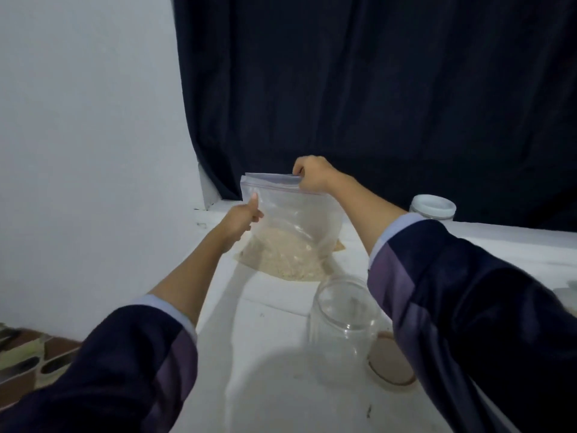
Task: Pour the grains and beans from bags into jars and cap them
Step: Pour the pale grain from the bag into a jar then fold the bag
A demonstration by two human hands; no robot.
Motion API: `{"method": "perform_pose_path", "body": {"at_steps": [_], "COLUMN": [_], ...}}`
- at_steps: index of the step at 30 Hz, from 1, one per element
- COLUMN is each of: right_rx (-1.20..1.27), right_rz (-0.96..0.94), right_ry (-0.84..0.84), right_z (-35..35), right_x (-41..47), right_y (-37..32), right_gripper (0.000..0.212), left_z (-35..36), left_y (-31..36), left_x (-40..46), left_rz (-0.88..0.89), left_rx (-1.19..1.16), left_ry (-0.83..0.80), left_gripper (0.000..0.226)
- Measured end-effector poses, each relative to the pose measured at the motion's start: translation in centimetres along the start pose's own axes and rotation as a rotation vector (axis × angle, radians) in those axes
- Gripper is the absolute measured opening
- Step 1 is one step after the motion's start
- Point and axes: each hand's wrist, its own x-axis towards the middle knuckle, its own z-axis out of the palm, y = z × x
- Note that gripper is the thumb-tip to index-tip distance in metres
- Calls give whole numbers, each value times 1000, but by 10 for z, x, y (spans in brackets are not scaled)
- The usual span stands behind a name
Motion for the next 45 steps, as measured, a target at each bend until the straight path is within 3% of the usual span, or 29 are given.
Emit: {"method": "perform_pose_path", "body": {"at_steps": [7, 13, 15, 18, 22, 27, 31, 35, 38, 41, 45], "right_rx": [-241, -374, -303, -92, 264, 474, 663, 776, 649, 550, 635], "right_rz": [31, 18, 5, -6, -6, -76, -148, -149, -16, 142, 164], "right_ry": [-130, -128, -182, -240, -209, -167, -140, -369, -591, -654, -683], "right_z": [23, 38, 41, 41, 22, -1, -6, -3, 12, 33, 48], "right_x": [50, 69, 75, 75, 65, 46, 31, 9, -7, -14, -18], "right_y": [5, 7, 5, -2, -14, -37, -51, -52, -50, -47, -46], "right_gripper": [33, 24, 13, 27, 39, 25, 37, 29, 41, 43, 34], "left_z": [15, 37, 41, 40, 22, -6, -26, -30, -17, -9, -10], "left_y": [12, 16, 17, 19, 29, 49, 60, 46, 9, -23, -28], "left_x": [69, 100, 107, 113, 110, 82, 57, 32, 22, 16, 11], "left_rz": [-99, -189, -194, -175, -29, 123, 205, 227, 120, -2, 9], "left_rx": [-294, -440, -463, -480, -464, -492, -515, -511, -489, -515, -598], "left_ry": [-45, -85, -71, -10, 93, 150, 209, 114, -31, -90, -153], "left_gripper": [58, 53, 50, 35, 36, 38, 38, 39, 36, 32, 26]}}
